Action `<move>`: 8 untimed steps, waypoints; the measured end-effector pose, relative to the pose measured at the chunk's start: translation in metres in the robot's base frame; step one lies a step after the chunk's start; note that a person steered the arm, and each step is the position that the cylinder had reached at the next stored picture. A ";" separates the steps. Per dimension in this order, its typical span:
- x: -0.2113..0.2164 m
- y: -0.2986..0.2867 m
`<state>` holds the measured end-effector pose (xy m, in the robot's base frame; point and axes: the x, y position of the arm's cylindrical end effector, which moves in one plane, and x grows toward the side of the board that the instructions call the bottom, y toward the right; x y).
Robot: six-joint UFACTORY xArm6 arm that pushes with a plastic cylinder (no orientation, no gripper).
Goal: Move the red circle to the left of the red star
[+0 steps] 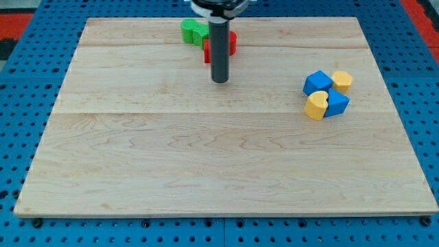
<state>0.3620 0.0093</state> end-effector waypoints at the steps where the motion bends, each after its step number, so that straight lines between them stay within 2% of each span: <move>1: -0.012 0.033; 3: -0.042 0.076; 8: -0.020 0.080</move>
<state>0.3416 0.0889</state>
